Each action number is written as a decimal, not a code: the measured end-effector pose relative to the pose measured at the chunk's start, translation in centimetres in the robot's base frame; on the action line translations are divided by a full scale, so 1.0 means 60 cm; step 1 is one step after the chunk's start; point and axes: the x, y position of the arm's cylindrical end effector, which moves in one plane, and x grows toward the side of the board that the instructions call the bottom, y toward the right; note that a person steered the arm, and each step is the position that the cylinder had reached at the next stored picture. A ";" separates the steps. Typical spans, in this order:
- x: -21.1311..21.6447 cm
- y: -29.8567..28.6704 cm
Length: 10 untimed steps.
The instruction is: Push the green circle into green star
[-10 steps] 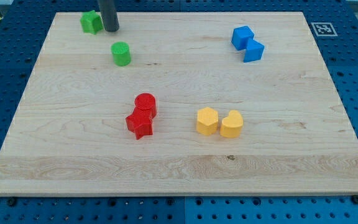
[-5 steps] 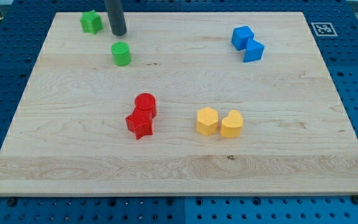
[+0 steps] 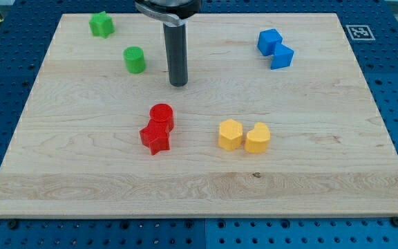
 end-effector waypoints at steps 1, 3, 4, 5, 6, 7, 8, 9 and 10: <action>0.002 -0.015; 0.005 -0.056; -0.013 -0.061; -0.014 -0.100; -0.041 -0.124; -0.045 -0.089; -0.073 -0.083; -0.075 -0.134; -0.075 -0.173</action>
